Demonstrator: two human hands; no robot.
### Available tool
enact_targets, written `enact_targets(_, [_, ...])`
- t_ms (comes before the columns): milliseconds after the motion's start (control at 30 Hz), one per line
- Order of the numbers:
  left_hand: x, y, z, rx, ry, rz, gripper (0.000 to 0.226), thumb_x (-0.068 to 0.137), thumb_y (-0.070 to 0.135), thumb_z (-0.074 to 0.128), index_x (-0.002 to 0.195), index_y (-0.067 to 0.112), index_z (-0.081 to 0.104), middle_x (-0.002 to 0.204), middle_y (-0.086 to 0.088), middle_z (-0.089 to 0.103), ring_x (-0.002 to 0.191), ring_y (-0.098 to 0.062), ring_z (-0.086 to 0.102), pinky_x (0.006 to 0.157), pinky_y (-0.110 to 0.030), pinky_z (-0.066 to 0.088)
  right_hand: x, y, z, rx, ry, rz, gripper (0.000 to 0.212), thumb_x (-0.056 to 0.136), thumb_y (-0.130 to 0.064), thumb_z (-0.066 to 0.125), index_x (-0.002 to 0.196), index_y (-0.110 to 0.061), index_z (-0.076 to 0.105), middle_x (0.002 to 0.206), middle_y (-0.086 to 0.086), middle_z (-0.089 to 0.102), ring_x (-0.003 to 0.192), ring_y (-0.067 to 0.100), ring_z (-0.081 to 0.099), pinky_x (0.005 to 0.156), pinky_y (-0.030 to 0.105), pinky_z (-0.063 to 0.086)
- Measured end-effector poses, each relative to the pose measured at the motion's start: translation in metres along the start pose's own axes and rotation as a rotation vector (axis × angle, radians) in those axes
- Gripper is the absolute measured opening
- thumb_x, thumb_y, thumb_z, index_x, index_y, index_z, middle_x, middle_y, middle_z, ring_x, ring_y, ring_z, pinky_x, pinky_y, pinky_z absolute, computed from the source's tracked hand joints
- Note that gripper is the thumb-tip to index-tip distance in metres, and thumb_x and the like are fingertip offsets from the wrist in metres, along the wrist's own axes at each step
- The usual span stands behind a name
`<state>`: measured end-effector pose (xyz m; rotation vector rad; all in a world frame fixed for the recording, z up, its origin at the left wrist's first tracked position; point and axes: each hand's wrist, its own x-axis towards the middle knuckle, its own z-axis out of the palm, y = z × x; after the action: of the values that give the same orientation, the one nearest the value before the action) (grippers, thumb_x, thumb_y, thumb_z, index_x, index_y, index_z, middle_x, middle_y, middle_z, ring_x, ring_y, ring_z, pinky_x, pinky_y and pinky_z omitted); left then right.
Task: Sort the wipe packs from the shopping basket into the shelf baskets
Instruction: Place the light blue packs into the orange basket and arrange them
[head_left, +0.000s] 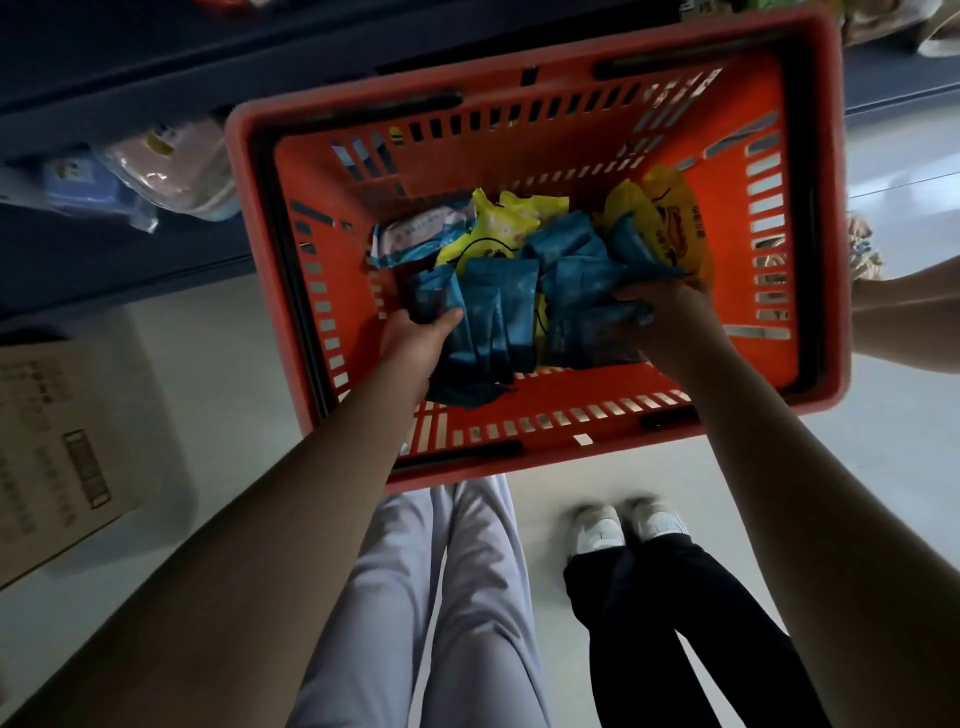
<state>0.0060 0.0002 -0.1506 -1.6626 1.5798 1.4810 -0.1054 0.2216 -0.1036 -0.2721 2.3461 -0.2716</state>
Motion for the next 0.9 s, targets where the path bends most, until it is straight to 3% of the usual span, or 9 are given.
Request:
enact_targets(133, [-0.006, 0.005, 0.007, -0.047, -0.038, 0.059, 0.071, 0.073, 0.040, 0.081, 0.131, 0.020, 0.045, 0.120, 0.000, 0.057, 0.099, -0.021, 0.059, 0.075, -0.032, 0.047, 0.002, 0.005, 0.003, 0.027, 0.032, -0.014, 0.035, 0.084, -0.027, 0.071, 0.116, -0.014, 0.066, 0.125, 0.008, 0.061, 0.120, 0.029, 0.052, 0.100, 0.045, 0.044])
enact_targets(233, [-0.013, 0.008, 0.014, -0.091, -0.016, 0.088, 0.074, 0.068, 0.036, 0.086, 0.124, 0.017, 0.042, 0.113, 0.001, 0.058, 0.095, -0.018, 0.059, 0.079, -0.034, 0.049, -0.002, 0.005, 0.001, -0.047, 0.168, -0.005, 0.031, 0.083, -0.040, 0.068, 0.108, -0.023, 0.071, 0.123, 0.000, 0.063, 0.126, 0.032, 0.041, 0.102, 0.050, 0.036])
enact_targets(300, [-0.017, 0.011, 0.015, -0.098, 0.047, 0.118, 0.069, 0.068, 0.035, 0.086, 0.121, 0.015, 0.045, 0.112, 0.000, 0.060, 0.096, -0.019, 0.061, 0.082, -0.033, 0.050, -0.006, 0.002, -0.007, -0.047, 0.254, 0.000, 0.030, 0.085, -0.040, 0.066, 0.110, -0.024, 0.071, 0.124, -0.001, 0.063, 0.126, 0.034, 0.036, 0.102, 0.049, 0.031])
enact_targets(367, [-0.023, 0.016, 0.010, -0.130, 0.071, 0.163, 0.054, 0.074, 0.032, 0.082, 0.117, 0.014, 0.055, 0.108, 0.000, 0.065, 0.096, -0.020, 0.064, 0.081, -0.031, 0.050, -0.013, -0.006, -0.024, 0.082, 0.302, -0.051, 0.031, 0.086, -0.039, 0.064, 0.110, -0.020, 0.072, 0.114, 0.001, 0.066, 0.115, 0.029, 0.049, 0.097, 0.045, 0.040])
enact_targets(467, [-0.051, 0.034, -0.007, -0.284, -0.060, 0.209, 0.031, 0.079, 0.038, 0.075, 0.106, 0.024, 0.066, 0.104, 0.000, 0.071, 0.098, -0.022, 0.068, 0.089, -0.042, 0.055, -0.040, -0.033, -0.064, 0.445, 0.352, -0.140, 0.021, 0.089, -0.023, 0.065, 0.103, -0.009, 0.073, 0.084, -0.001, 0.067, 0.073, 0.001, 0.058, 0.064, 0.010, 0.043])
enact_targets(533, [-0.084, 0.055, -0.029, -0.394, -0.164, 0.237, 0.025, 0.085, 0.038, 0.069, 0.106, 0.028, 0.066, 0.110, 0.000, 0.071, 0.104, -0.023, 0.067, 0.094, -0.050, 0.052, -0.071, -0.057, -0.097, 0.658, 0.402, -0.129, 0.015, 0.090, -0.019, 0.065, 0.098, -0.009, 0.073, 0.078, -0.002, 0.068, 0.063, -0.004, 0.058, 0.058, 0.011, 0.044])
enact_targets(700, [-0.219, 0.111, -0.113, -0.653, -0.394, 0.260, 0.029, 0.100, 0.022, 0.048, 0.128, 0.016, 0.056, 0.124, -0.009, 0.065, 0.114, -0.026, 0.063, 0.097, -0.048, 0.050, -0.162, -0.136, -0.183, 1.114, 0.396, -0.154, 0.009, 0.088, -0.017, 0.068, 0.093, -0.024, 0.069, 0.079, -0.009, 0.072, 0.074, 0.006, 0.068, 0.066, 0.027, 0.056])
enact_targets(800, [-0.297, 0.132, -0.165, -0.744, -0.494, 0.338, 0.032, 0.101, 0.024, 0.046, 0.129, 0.013, 0.056, 0.120, -0.009, 0.068, 0.108, -0.023, 0.067, 0.086, -0.042, 0.057, -0.215, -0.189, -0.219, 1.122, 0.407, -0.293, 0.021, 0.090, -0.008, 0.064, 0.109, -0.017, 0.062, 0.077, -0.005, 0.067, 0.064, 0.000, 0.062, 0.058, 0.018, 0.050])
enact_targets(900, [-0.353, 0.147, -0.206, -0.768, -0.550, 0.467, 0.030, 0.102, 0.023, 0.042, 0.124, 0.012, 0.059, 0.120, -0.009, 0.069, 0.105, -0.022, 0.068, 0.084, -0.041, 0.058, -0.253, -0.239, -0.237, 1.071, 0.360, -0.431, 0.015, 0.095, -0.016, 0.059, 0.108, -0.022, 0.062, 0.082, -0.002, 0.064, 0.072, 0.003, 0.059, 0.065, 0.019, 0.047])
